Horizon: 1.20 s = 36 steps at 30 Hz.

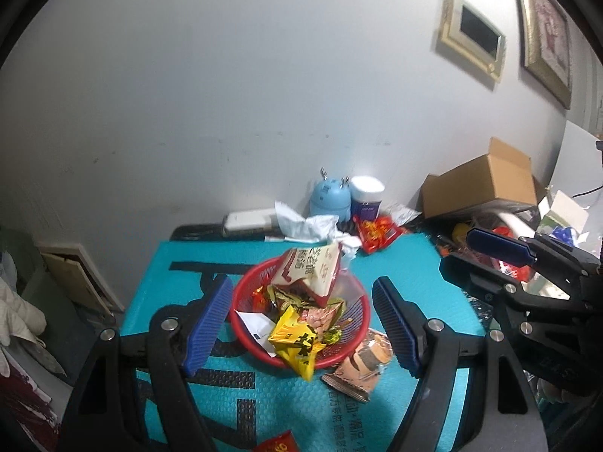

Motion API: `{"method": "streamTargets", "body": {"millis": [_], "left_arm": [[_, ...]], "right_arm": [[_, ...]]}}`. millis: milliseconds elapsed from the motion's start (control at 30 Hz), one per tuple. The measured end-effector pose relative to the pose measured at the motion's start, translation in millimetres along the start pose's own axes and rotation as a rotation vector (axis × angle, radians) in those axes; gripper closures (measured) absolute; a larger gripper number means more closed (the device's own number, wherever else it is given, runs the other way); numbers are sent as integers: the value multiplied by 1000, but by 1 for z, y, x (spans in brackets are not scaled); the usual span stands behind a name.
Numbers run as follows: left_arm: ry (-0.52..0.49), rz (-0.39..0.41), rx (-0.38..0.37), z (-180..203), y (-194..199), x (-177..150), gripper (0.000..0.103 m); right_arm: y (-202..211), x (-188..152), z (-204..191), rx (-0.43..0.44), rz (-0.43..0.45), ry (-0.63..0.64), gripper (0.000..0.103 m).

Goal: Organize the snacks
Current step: 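Move both open tools back over the red packet and wafer bar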

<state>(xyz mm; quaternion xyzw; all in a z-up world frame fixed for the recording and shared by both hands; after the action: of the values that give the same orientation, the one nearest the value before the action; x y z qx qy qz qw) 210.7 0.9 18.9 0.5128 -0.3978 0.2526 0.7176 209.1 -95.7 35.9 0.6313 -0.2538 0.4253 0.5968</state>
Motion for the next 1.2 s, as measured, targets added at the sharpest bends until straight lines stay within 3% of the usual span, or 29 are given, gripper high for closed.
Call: {"method": "streamTargets", "body": {"millis": [333,400,533,800,1200], "left_arm": [[-31,59,-20,32,60,2,26],[-42,68,-14,36,70,0,19],[-60,87,-11,44,88,-6,19],[-36,74,-37,56,108,-34,19],[12,7,-34,58,109,-86,19]], "right_arm": [[58,2,-1,-18,27,-10,51],[69,1,-2,-16,32,-13,50],[86,-6,-4,-19,39,-13,45],[117,-27,-14,-9,49,-4,34],[122,-75,-26,32,-38,-13,33]]}}
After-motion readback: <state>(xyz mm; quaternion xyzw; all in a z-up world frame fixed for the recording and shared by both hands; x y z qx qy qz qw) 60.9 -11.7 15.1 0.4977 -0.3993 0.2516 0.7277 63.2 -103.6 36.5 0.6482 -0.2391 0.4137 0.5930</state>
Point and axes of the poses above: each gripper's, at about its wrist camera, not at the fingertips, and y roughly against the way its jaws point, z to its right, x to its top, the point moved 7 cm from there along -y, roughly the way its jaws point, and after that the axes turned 12 degrees about -x, right-handed, at the moved point
